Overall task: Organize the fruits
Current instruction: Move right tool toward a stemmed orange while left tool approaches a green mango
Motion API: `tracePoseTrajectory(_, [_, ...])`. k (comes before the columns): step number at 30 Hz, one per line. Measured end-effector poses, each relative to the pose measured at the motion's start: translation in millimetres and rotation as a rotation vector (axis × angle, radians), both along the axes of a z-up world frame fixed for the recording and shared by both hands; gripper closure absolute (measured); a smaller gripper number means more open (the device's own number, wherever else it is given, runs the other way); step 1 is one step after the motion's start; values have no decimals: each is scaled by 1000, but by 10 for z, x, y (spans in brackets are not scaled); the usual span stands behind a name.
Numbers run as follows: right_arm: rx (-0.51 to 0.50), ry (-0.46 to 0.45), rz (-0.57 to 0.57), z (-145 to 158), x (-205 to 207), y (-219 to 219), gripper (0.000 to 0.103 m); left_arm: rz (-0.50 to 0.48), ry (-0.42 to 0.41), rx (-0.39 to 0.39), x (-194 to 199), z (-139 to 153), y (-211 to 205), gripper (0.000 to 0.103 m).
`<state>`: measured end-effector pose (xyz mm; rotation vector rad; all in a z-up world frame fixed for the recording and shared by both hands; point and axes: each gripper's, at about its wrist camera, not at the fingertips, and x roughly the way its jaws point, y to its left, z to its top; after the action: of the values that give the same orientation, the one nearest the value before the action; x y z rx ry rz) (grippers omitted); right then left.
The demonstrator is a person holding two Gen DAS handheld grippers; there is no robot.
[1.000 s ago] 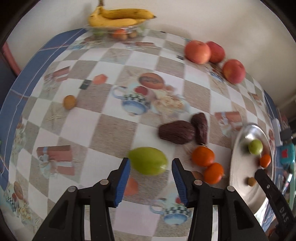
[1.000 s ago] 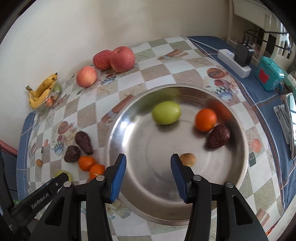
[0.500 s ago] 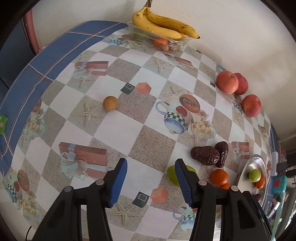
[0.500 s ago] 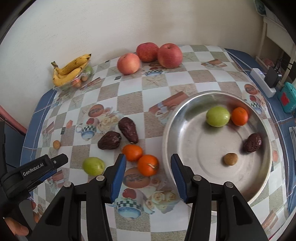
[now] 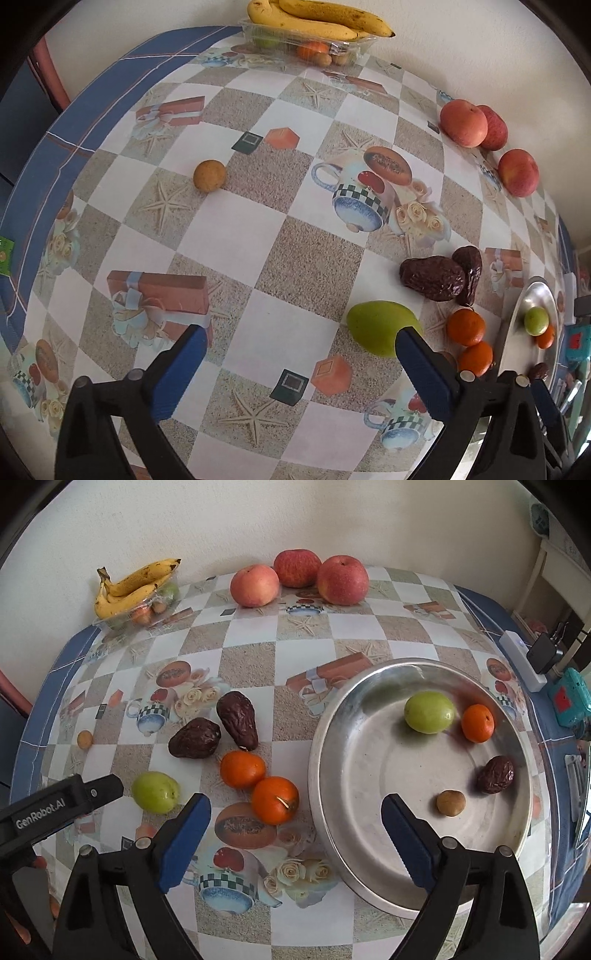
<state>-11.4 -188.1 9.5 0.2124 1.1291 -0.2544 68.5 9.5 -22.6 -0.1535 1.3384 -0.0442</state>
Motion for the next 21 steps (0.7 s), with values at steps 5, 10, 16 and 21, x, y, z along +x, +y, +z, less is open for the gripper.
tracePoseTrajectory(5, [-12,-2,11,20,-27,-27,9,-15,-21,6,-11,18,-29,0])
tracePoseTrajectory(10, [-53,38,16,-49,-53,-67,9,-41,5,-23,-4,-27,-106,0])
tracePoseTrajectory(16, [-11,14,31,-26,-55,-79,9,-56,-13,-40,11,-43,-163,0])
tracePoseTrajectory(21, [29,-13,65,-25,-14,-1,9,-67,-80,-37,32,-4,-189,0])
